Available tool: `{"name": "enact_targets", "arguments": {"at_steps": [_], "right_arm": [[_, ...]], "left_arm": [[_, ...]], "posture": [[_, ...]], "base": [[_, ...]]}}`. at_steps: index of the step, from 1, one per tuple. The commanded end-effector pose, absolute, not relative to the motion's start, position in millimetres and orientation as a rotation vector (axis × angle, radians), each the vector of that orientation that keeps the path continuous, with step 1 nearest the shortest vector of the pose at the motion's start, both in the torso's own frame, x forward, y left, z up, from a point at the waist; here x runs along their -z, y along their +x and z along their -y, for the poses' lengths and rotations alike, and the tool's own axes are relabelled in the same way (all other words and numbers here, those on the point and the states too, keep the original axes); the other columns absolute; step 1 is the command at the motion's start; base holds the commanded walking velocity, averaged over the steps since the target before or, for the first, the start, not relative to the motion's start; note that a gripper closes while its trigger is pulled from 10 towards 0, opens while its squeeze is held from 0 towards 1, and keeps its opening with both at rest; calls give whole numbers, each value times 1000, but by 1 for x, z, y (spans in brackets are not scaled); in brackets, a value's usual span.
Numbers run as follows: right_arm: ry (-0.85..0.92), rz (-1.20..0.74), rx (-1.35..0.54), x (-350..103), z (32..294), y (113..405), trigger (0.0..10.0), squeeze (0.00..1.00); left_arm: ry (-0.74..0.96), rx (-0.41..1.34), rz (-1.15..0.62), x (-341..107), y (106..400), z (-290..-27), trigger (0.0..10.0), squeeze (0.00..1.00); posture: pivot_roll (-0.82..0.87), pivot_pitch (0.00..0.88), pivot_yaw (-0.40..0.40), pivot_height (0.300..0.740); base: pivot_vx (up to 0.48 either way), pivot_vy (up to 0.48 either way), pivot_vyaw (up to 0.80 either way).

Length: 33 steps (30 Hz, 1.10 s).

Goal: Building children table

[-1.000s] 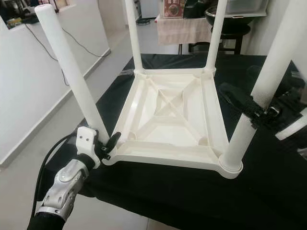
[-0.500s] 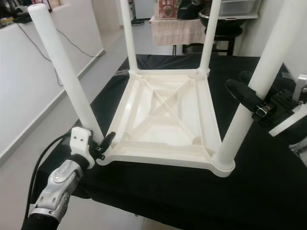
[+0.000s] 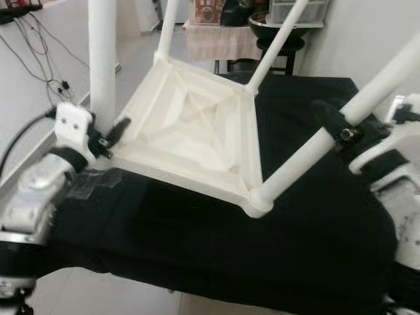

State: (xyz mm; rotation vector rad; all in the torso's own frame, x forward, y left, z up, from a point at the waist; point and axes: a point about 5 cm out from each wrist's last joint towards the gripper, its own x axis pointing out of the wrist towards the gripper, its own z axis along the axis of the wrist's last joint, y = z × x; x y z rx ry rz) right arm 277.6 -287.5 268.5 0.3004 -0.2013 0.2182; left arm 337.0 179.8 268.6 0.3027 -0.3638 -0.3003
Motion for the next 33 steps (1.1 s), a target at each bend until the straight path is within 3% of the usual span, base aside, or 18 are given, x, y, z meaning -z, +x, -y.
{"name": "enact_targets", "arguments": {"at_steps": [1,4,5,6,7,10,11,13,17,27,28,29,30,32,33], "right_arm": [[333,-25,-15,-222,292,285,0,0],[409,-95,8,-202,272,291,0,0],[502,-210,78,-166,245,296,0,0],[502,-210,78,-166,245,296,0,0],[566,-315,138,-136,223,298,0,0],[594,-393,200,-115,208,299,0,0],[601,-441,258,-100,200,306,0,0],[601,-441,258,-100,200,306,0,0],[570,-533,364,-73,196,314,0,0],[483,-663,531,-46,201,286,0,0],[460,-678,562,-40,205,283,5882,0],[460,-678,562,-40,205,283,5882,0],[457,-669,566,-38,207,282,10000,847],[458,-659,562,-37,207,283,10000,847],[454,-659,586,-34,211,283,10000,1000]], "left_arm": [[283,237,639,-347,321,-201,10000,0],[309,301,707,-381,320,-192,10000,0],[332,413,751,-414,320,-176,10000,0],[332,413,751,-414,320,-176,10000,0],[339,522,772,-438,320,-159,10000,0],[346,609,773,-452,320,-145,10000,0],[324,725,766,-462,318,-126,10000,1000],[324,725,766,-462,318,-126,10000,1000],[281,940,737,-470,311,-88,10000,1000],[283,996,689,-465,314,-90,10000,1000],[277,1011,678,-463,316,-93,10000,651],[277,1011,678,-463,316,-93,10000,651],[268,1028,671,-461,315,-95,10000,490],[261,1041,668,-459,314,-95,10000,490],[253,1053,666,-458,312,-95,10000,337]], "posture": [[-66,6,33,740],[-60,15,35,740],[-39,35,56,740],[-39,35,56,740],[-32,44,66,740],[-31,45,69,740],[-23,60,83,740],[-23,60,83,740],[-7,74,88,740],[-14,75,76,740],[-13,75,74,740],[-13,75,74,740],[-14,72,68,740],[-14,71,67,740],[-16,68,59,740]], "base": [[0,0,0],[0,0,0],[0,0,0],[0,0,0],[0,0,0],[0,0,0],[0,0,0],[0,0,0],[0,0,0],[0,0,0],[0,0,0],[0,0,0],[0,0,0],[0,0,0],[0,0,0]]}}
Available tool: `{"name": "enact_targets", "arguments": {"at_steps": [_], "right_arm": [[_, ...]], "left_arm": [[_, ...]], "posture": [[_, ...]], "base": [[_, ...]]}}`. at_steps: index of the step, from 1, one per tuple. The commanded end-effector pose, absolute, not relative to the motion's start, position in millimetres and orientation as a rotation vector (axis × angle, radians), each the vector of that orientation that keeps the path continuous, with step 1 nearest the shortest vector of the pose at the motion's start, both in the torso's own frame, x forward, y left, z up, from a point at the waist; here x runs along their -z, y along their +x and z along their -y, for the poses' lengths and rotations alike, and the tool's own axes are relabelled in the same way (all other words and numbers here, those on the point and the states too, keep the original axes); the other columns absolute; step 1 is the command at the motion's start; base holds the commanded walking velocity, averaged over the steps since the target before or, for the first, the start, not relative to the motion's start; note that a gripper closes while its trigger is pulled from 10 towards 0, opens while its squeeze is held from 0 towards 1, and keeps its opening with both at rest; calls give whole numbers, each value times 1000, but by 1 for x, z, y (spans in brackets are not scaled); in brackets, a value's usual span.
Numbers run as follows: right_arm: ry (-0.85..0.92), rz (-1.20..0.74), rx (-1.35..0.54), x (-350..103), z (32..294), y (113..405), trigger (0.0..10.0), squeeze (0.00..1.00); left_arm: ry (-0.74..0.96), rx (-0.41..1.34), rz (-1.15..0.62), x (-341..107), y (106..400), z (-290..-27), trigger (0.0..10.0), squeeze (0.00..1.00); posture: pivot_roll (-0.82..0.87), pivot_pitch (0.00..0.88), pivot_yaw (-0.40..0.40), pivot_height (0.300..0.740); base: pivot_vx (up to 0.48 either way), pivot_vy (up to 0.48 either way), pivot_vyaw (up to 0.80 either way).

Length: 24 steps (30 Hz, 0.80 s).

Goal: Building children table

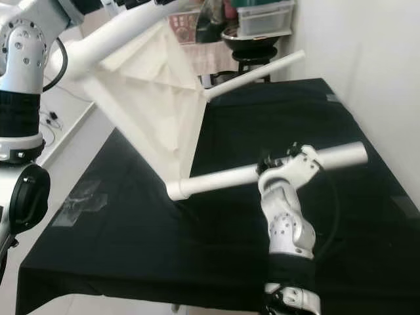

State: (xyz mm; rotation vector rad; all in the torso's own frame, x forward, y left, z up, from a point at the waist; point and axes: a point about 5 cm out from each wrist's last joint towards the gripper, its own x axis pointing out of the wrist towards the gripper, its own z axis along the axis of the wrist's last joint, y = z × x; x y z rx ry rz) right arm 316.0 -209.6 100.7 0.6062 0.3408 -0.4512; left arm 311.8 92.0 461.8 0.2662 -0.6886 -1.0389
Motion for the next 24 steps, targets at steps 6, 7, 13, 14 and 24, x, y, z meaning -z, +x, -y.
{"name": "enact_targets", "arguments": {"at_steps": [6,7,13,14,24], "right_arm": [[474,-643,640,-36,223,279,10000,1000],[486,-635,643,-37,224,279,10000,1000],[674,-516,511,-60,212,267,10000,1000],[693,-505,491,-62,210,264,10000,1000],[1004,-292,250,-95,193,222,10000,1000]], "left_arm": [[242,1073,659,-453,306,-94,10000,149],[243,1074,659,-452,306,-94,10000,149],[238,1076,654,-449,305,-96,10000,0],[236,1076,653,-449,305,-96,10000,0],[213,1082,639,-443,306,-97,10000,0]], "posture": [[-23,67,54,740],[-23,67,54,740],[-48,69,61,740],[-48,69,61,740],[-88,86,77,740]], "base": [[0,0,0],[0,0,0],[0,0,0],[0,0,0],[0,0,0]]}}
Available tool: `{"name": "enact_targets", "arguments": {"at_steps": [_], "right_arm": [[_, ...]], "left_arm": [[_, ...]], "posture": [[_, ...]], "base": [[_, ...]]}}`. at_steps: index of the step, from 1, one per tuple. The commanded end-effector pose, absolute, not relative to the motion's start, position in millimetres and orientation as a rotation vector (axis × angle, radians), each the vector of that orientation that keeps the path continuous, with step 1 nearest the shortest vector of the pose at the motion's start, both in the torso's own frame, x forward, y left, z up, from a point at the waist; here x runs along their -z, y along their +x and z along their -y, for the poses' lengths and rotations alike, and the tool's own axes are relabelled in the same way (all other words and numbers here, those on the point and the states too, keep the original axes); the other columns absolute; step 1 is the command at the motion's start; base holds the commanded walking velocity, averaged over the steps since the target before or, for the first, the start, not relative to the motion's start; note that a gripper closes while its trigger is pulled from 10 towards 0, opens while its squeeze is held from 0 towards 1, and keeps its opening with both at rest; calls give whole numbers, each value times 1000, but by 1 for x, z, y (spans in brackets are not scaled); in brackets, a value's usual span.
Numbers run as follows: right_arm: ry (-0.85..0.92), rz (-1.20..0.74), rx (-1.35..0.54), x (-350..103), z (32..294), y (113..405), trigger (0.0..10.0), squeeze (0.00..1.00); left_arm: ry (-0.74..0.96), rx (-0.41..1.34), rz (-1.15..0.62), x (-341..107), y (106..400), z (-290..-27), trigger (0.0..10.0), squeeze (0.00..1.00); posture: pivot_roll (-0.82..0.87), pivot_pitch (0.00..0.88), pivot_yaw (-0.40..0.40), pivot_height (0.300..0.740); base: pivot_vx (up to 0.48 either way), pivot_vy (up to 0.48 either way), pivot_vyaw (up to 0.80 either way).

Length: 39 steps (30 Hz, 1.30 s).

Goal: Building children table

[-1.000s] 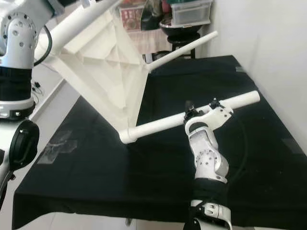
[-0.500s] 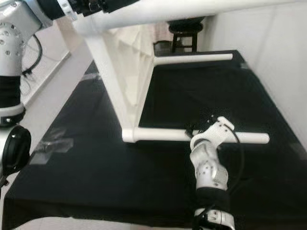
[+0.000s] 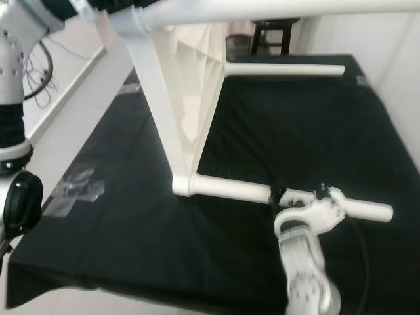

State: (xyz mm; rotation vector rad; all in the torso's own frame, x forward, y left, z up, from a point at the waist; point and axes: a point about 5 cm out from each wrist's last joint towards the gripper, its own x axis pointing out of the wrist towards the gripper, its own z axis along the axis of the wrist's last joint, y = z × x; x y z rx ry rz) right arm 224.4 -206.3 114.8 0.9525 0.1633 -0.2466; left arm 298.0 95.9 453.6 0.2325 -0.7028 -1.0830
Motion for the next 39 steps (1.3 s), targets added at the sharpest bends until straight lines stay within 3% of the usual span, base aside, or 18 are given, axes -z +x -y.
{"name": "enact_targets", "arguments": {"at_steps": [1,8,12,13,15,16,17,19,21,30,31,39], "right_arm": [[1042,-256,213,-100,193,216,10000,1000],[1145,-88,1,-128,201,180,10000,1000],[1141,-56,-110,-142,194,177,10000,1000],[1121,-32,-172,-151,190,180,10000,745],[1106,-16,-211,-157,188,183,10000,745],[1071,0,-265,-164,184,189,10000,122],[1042,19,-323,-171,181,197,10000,0],[1017,31,-361,-176,178,202,10000,0],[949,55,-417,-184,172,218,10000,0],[854,67,-474,-189,157,237,10000,0],[821,67,-476,-188,154,243,10000,0],[768,71,-464,-186,155,251,10000,0]], "left_arm": [[210,1084,637,-442,306,-97,10000,0],[207,1085,638,-440,307,-97,10000,0],[201,1088,645,-440,306,-96,10000,0],[187,1094,661,-441,305,-95,10000,0],[178,1099,672,-442,305,-95,10000,0],[158,1113,693,-446,303,-94,10000,0],[119,1149,733,-453,297,-93,10000,0],[84,1183,765,-459,293,-93,10000,0],[-53,1295,857,-476,277,-97,10000,0],[-226,1446,927,-478,259,-113,10000,0],[-291,1507,908,-466,254,-125,10000,0],[-357,1632,714,-403,242,-147,10000,0]], "posture": [[-88,86,77,740],[-107,90,82,740],[-113,89,85,740],[-118,87,89,740],[-118,87,89,740],[-119,81,94,740],[-116,76,95,740],[-116,76,95,740],[-110,65,102,740],[-91,49,111,740],[-82,40,107,740],[-79,33,91,740]], "base": [[0,0,0],[0,0,0],[0,0,0],[0,0,0],[0,0,0],[0,0,0],[0,0,0],[0,0,0],[0,0,0],[0,0,0],[0,0,0],[0,0,0]]}}
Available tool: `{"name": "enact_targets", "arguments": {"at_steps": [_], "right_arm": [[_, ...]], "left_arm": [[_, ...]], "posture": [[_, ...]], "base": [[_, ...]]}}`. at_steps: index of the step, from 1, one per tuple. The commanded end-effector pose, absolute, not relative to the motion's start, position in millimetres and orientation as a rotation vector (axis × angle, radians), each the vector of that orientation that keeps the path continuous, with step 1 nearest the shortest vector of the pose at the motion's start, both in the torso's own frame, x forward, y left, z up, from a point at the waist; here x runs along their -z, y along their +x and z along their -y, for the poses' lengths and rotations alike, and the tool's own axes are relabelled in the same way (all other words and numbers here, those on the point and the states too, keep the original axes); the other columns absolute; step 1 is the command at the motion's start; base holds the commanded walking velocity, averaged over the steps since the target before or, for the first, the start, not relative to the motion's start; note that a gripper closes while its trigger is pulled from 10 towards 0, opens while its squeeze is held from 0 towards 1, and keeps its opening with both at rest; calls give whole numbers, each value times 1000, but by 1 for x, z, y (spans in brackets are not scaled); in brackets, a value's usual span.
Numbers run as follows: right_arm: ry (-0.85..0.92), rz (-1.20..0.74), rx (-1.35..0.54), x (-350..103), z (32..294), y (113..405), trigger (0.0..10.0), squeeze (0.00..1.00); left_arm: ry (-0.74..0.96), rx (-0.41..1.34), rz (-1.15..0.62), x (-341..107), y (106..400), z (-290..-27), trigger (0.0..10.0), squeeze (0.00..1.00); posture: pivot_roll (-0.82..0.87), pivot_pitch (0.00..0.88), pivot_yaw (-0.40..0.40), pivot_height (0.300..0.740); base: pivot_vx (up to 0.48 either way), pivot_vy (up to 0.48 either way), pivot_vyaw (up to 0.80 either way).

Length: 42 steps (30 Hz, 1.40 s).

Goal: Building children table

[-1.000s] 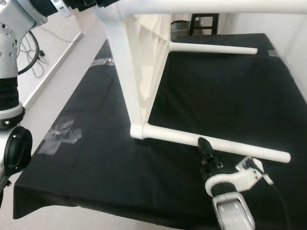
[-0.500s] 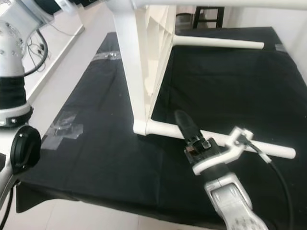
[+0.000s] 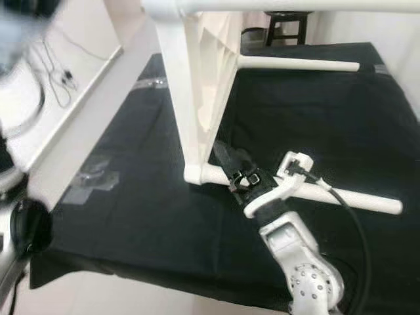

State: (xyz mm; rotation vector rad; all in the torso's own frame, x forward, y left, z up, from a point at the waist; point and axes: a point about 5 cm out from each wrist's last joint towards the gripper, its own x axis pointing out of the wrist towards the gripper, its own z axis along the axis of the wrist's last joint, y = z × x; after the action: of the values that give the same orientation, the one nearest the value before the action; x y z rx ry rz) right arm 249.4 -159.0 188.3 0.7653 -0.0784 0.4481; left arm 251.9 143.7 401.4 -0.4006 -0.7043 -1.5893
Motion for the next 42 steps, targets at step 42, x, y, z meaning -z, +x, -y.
{"name": "enact_targets", "arguments": {"at_steps": [42], "right_arm": [[444,151,-72,-186,210,297,10000,0]], "left_arm": [[-591,778,151,-197,273,-111,10000,0]], "posture": [[-88,4,44,740]], "base": [[0,-116,0]]}}
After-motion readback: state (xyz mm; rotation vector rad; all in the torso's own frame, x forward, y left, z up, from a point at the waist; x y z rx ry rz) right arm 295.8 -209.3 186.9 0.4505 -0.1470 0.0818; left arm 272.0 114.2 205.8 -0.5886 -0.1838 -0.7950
